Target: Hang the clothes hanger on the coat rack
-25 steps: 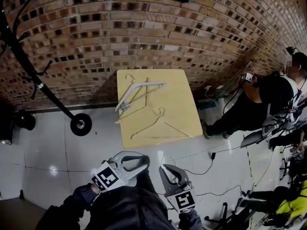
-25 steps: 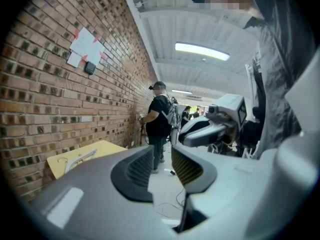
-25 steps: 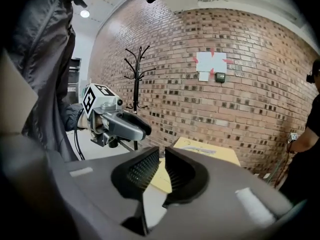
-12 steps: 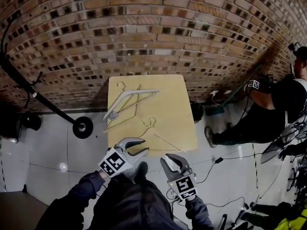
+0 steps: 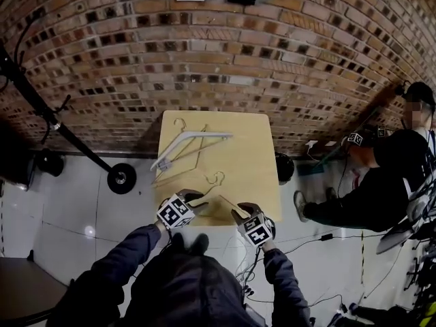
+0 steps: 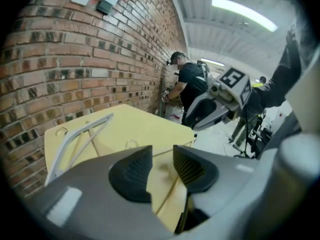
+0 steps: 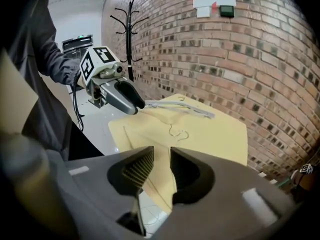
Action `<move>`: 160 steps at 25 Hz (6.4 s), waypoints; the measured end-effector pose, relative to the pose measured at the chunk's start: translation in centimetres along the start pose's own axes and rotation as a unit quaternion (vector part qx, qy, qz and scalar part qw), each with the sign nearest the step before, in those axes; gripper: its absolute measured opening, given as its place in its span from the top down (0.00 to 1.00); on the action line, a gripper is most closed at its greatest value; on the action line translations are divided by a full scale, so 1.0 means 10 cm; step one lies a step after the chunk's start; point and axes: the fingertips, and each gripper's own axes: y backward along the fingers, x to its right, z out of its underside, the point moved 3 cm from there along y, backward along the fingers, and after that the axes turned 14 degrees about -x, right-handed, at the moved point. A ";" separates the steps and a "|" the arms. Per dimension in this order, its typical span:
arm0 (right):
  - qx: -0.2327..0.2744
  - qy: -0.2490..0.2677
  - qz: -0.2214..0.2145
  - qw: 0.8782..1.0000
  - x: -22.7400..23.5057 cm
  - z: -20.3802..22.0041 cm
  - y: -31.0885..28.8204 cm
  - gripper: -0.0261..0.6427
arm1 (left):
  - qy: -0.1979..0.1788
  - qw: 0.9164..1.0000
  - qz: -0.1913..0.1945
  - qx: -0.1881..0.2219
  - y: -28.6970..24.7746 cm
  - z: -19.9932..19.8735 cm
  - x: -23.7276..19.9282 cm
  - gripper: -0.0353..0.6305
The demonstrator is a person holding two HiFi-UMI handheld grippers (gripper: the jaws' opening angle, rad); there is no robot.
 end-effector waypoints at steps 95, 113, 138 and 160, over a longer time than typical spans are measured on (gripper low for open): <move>0.061 0.314 0.040 0.947 -1.31 -2.71 -0.24 0.83 | 0.062 0.950 -0.285 -0.116 2.42 1.55 -1.03 0.80; 0.149 0.385 0.087 0.906 -3.19 -4.89 0.15 0.83 | 0.052 0.899 -0.427 -0.076 5.06 2.66 -1.45 0.80; 0.272 0.366 0.234 0.859 -2.71 -7.63 1.17 0.83 | -0.091 0.813 -0.575 -0.019 7.45 1.37 -3.09 0.80; 0.204 0.355 0.218 0.886 -2.99 -7.79 0.28 0.82 | -0.079 0.839 -0.538 0.006 7.16 2.14 -3.64 0.80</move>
